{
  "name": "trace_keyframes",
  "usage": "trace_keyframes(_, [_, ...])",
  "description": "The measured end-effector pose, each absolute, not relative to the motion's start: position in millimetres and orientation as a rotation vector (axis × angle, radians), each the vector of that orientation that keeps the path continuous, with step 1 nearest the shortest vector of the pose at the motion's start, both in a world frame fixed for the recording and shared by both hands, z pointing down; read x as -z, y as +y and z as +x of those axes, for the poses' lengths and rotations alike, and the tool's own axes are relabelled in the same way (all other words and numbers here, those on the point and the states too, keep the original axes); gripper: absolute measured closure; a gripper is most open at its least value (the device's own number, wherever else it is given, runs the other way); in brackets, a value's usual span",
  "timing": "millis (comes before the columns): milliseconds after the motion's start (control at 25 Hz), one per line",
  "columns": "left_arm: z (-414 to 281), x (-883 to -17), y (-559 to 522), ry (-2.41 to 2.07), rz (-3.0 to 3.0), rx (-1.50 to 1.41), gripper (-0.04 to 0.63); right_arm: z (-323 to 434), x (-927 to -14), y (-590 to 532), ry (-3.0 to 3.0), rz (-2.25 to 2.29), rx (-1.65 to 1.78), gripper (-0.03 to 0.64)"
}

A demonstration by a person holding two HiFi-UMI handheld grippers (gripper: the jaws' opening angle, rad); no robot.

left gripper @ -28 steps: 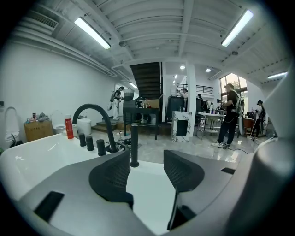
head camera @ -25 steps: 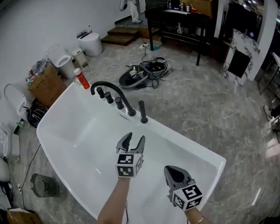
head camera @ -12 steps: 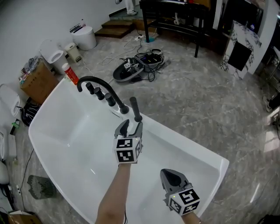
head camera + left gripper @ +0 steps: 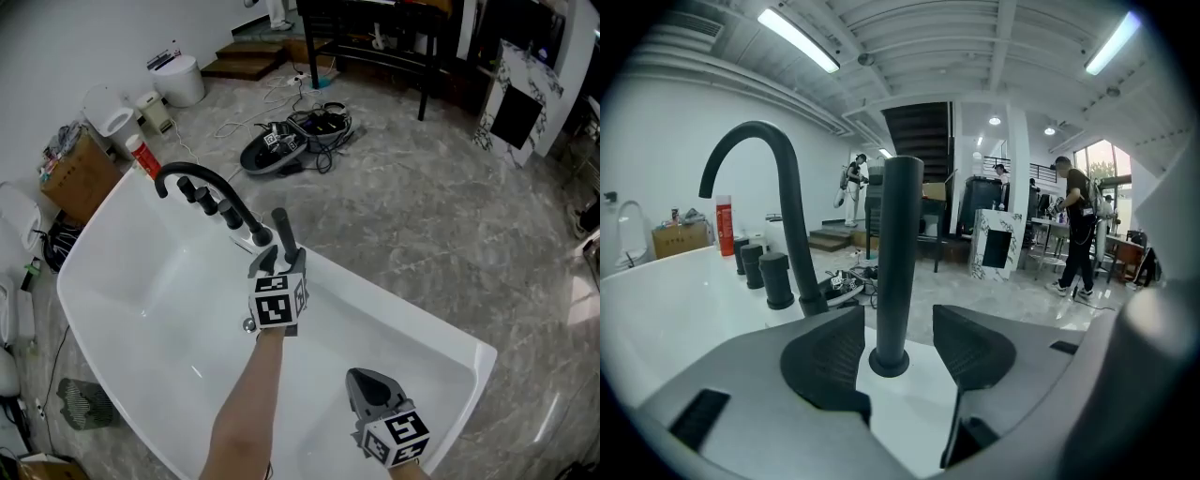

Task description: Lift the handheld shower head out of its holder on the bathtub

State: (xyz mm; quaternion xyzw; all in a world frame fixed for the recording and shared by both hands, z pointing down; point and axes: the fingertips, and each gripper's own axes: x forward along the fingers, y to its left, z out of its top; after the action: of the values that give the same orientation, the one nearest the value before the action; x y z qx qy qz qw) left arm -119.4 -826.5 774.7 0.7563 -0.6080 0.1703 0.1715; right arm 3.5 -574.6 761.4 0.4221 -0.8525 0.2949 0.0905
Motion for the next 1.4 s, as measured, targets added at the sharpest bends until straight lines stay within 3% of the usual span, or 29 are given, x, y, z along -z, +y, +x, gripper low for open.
trace_keyframes(240, [-118, -783, -847, -1.726, 2.139, -0.55, 0.38, 10, -770, -576, -2.525, 1.261, -0.882, 0.608])
trace_keyframes(480, [-116, -788, -853, -1.747, 2.134, -0.599, 0.448, 19, -777, -574, -2.506, 1.269, -0.892, 0.607])
trace_keyframes(760, [-112, -775, -845, -1.739, 2.151, -0.606, 0.451, 23, -767, -575, -2.507, 1.281, -0.887, 0.609])
trace_keyframes(1400, [-104, -619, -777, -1.773, 2.315, -0.511, 0.454, 23, -653, -545, -2.597, 1.325, -0.782, 0.609])
